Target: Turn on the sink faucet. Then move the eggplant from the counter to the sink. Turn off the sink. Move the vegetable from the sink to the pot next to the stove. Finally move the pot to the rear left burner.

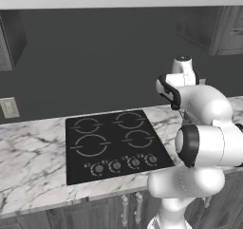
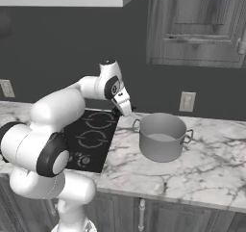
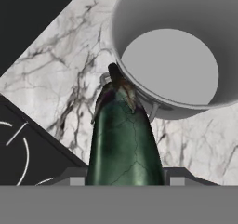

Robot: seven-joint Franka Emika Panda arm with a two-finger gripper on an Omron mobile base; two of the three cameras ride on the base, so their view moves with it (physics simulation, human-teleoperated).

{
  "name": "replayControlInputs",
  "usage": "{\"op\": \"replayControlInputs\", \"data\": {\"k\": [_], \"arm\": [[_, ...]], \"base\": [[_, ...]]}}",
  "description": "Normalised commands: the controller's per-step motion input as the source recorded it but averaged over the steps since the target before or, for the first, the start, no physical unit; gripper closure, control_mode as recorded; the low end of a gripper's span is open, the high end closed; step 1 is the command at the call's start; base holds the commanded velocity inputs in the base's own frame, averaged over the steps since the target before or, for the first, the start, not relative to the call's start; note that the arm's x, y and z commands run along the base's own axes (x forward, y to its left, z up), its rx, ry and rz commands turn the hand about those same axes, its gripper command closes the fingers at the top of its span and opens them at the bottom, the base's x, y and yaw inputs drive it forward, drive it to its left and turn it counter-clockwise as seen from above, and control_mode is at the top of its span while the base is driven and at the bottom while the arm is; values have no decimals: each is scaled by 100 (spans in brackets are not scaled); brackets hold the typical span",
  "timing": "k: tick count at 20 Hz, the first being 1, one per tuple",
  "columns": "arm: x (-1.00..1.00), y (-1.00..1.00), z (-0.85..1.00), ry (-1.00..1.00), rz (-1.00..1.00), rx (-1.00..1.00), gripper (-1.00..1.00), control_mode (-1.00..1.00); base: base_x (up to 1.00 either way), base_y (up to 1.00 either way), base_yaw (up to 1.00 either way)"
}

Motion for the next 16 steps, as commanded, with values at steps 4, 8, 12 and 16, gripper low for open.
{"op": "replayControlInputs", "data": {"k": [4, 8, 12, 16], "arm": [[0, 0, 0, 0, 0, 0, 100, 100], [0, 0, 0, 0, 0, 0, 100, 100], [0, 0, 0, 0, 0, 0, 100, 100], [0, 0, 0, 0, 0, 0, 100, -100]], "base": [[50, 18, 0], [12, 2, 1], [1, 0, 0], [0, 0, 0]]}}
